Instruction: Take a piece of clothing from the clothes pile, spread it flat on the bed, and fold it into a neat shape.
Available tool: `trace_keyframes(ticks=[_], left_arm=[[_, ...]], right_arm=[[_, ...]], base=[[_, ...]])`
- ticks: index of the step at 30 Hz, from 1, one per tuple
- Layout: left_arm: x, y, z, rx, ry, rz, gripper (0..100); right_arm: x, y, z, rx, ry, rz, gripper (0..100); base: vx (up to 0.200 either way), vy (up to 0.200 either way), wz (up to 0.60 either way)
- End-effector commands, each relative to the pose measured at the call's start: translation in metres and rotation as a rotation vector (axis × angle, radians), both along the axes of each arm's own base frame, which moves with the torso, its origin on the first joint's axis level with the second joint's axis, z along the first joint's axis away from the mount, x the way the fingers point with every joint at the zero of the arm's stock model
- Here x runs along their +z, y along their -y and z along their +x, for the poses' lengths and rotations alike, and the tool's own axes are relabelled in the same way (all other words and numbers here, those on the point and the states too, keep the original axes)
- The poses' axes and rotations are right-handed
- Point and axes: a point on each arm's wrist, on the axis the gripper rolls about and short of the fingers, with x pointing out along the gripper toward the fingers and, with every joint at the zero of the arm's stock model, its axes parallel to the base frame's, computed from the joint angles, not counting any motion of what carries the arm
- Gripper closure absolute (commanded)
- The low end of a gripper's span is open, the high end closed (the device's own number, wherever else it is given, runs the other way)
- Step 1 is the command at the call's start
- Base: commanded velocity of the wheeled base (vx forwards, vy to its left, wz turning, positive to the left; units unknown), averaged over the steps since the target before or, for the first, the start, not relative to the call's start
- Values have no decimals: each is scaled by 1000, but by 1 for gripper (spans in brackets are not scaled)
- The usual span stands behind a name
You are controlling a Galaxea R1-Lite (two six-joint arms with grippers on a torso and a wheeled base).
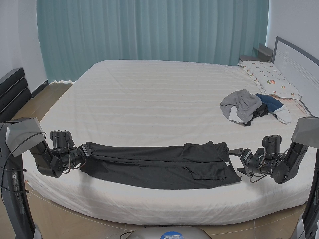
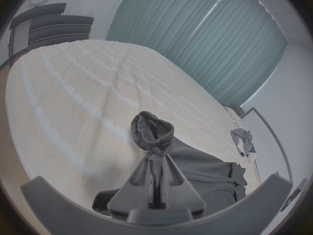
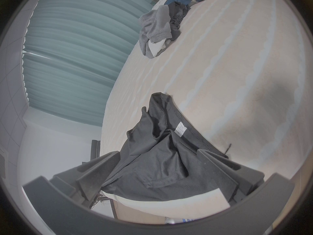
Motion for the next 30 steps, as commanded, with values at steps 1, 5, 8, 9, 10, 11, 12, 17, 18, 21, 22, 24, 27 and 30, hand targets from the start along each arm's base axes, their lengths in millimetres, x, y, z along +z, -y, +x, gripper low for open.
trace_keyframes(ticks=[1,5,8,9,10,11,12,17,18,21,22,24,27,30], left_arm=[[5,3,4,19,16,-43,100],[11,15,12,23,34,-89,100],[14,25,14,12,41,-105,100],[15,30,13,4,43,-106,100],[16,34,13,-4,45,-105,100],[16,38,12,-11,41,-103,100],[17,41,12,-12,40,-98,100],[25,57,11,-5,47,-70,100],[26,58,10,-6,50,-70,100],[38,65,8,-25,54,-71,100],[42,68,7,-31,49,-69,100],[47,72,7,-38,43,-67,100],[64,84,8,-35,23,-44,100],[69,99,11,-35,-2,-17,100]], right_arm=[[1,1,2,-4,5,2,0],[0,1,2,-4,6,2,0],[1,3,2,-9,8,2,0],[1,5,3,-15,9,2,0],[2,6,3,-19,12,4,0],[3,7,4,-24,15,4,0],[2,10,4,-30,15,4,0],[2,16,8,-45,20,9,0],[2,16,8,-47,20,9,0],[3,18,10,-65,20,27,0],[3,19,11,-70,19,33,0],[3,21,12,-78,20,38,0],[1,24,13,-88,14,43,0],[-1,24,13,-89,9,44,0]], base=[[0,0,0],[0,0,0],[0,-133,0],[0,-200,0],[0,-200,0],[0,-200,0],[0,-200,0],[0,-200,0],[0,-200,0],[0,-200,0],[0,-200,0],[0,-200,0],[0,-200,0],[0,-200,0]])
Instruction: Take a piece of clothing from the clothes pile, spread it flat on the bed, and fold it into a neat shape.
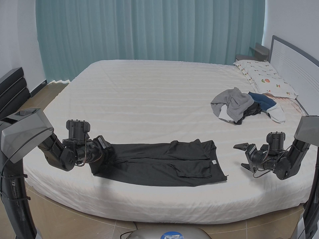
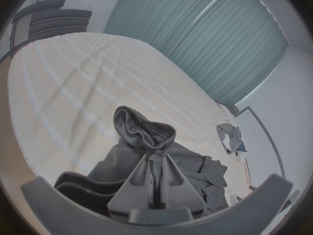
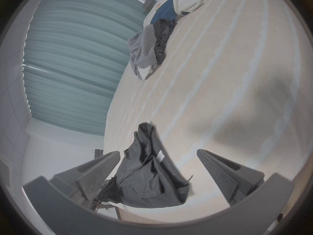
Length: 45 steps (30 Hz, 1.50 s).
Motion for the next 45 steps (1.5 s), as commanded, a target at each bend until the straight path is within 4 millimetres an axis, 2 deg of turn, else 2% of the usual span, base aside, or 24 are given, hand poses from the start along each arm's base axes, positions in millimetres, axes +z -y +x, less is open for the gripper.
trace_keyframes(ticks=[1,2,3,11,13,15,22,27,36,37,45], left_arm=[[26,26,5,-16,39,25,100],[26,26,5,-16,39,25,100],[26,36,5,-14,23,47,100],[26,75,-4,-91,-18,65,100],[26,75,-4,-93,-18,65,100],[23,86,-3,-116,-41,73,100],[13,104,4,-148,-70,81,100],[6,121,11,-113,-69,50,100],[-18,141,18,-101,-88,80,100],[-20,143,18,-105,-91,82,0],[-20,148,18,-95,-86,66,0]], right_arm=[[-4,2,1,-7,-11,3,0],[-4,2,1,-7,-11,3,0],[-4,1,1,-5,-11,3,0],[-5,-2,0,8,-15,6,0],[-5,-2,0,8,-14,6,0],[-6,-2,-1,9,-20,6,0],[-8,-3,-1,12,-24,4,0],[-9,-3,-1,13,-29,4,0],[-11,-4,-1,15,-33,3,0],[-11,-4,-1,17,-33,3,0],[-12,-6,-2,23,-36,0,0]], base=[[0,-200,0],[0,-200,0],[0,-200,0],[0,-200,0],[0,-200,0],[0,-200,0],[0,-200,0],[0,-200,0],[0,0,0],[0,0,0],[0,0,0]])
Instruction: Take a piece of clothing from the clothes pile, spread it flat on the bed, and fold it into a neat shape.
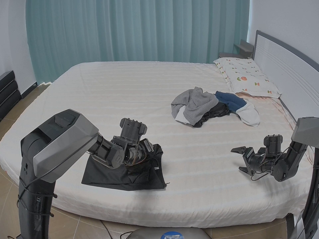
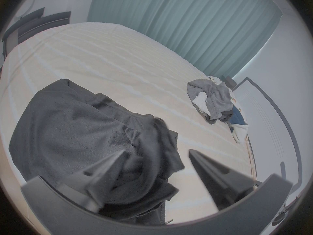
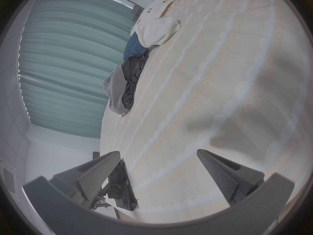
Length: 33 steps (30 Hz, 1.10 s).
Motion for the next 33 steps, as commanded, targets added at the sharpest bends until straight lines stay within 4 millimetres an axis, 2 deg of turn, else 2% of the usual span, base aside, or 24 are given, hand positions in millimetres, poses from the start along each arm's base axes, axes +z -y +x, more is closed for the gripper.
trace_keyframes(ticks=[1,6,7,12,16,17,18,24,30,33], left_arm=[[-2,3,-1,2,-3,-8,0],[5,0,-1,26,0,-35,0],[15,-5,-3,38,7,-49,0],[27,-17,-13,51,1,-60,0],[42,-42,-16,117,-20,-153,0],[42,-44,-16,121,-25,-161,0],[43,-59,-15,146,-43,-197,0],[28,-101,-13,233,-110,-223,0],[25,-119,-13,287,-184,-371,0],[19,-124,-15,277,-223,-402,0]], right_arm=[[-1,0,0,2,-2,-1,0],[-1,0,-1,2,-4,-1,0],[-1,-1,-1,4,-3,-2,0],[-1,-3,-1,9,-5,-3,0],[-1,-3,-1,11,-6,-3,0],[-1,-4,-2,12,-6,-3,0],[-2,-4,-2,14,-8,-3,0],[-2,-7,-2,21,-7,-6,0],[-2,-10,-3,27,-8,-8,0],[-2,-9,-3,25,-8,-9,0]], base=[[0,0,0],[0,0,0],[0,0,0],[0,0,0],[0,0,0],[0,0,0],[0,0,0],[0,0,0],[0,0,0],[0,200,0]])
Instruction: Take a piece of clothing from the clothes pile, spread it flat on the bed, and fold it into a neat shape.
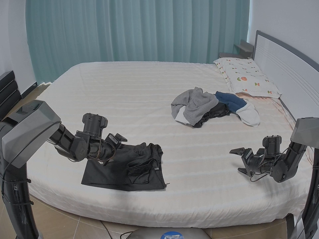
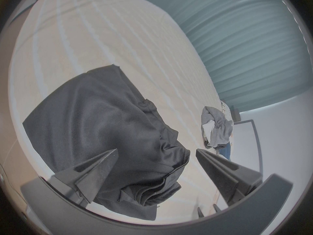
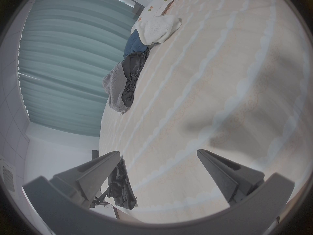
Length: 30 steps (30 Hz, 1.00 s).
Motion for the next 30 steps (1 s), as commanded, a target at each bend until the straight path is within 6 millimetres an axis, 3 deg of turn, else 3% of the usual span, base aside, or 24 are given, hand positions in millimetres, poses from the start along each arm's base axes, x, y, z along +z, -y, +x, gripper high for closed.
trace_keyframes(ticks=[1,10,19,30], left_arm=[[-5,-12,-2,21,-31,-28,0],[-13,-24,-5,44,-11,-39,0],[-15,-23,-9,40,13,-42,0],[-15,-24,-8,42,13,-42,0]], right_arm=[[0,-1,0,3,-1,-1,0],[5,-6,-1,16,18,-10,0],[16,-7,-3,24,55,-22,0],[23,-31,-7,31,80,-75,0]], base=[[0,200,0],[0,200,0],[0,200,0],[0,200,0]])
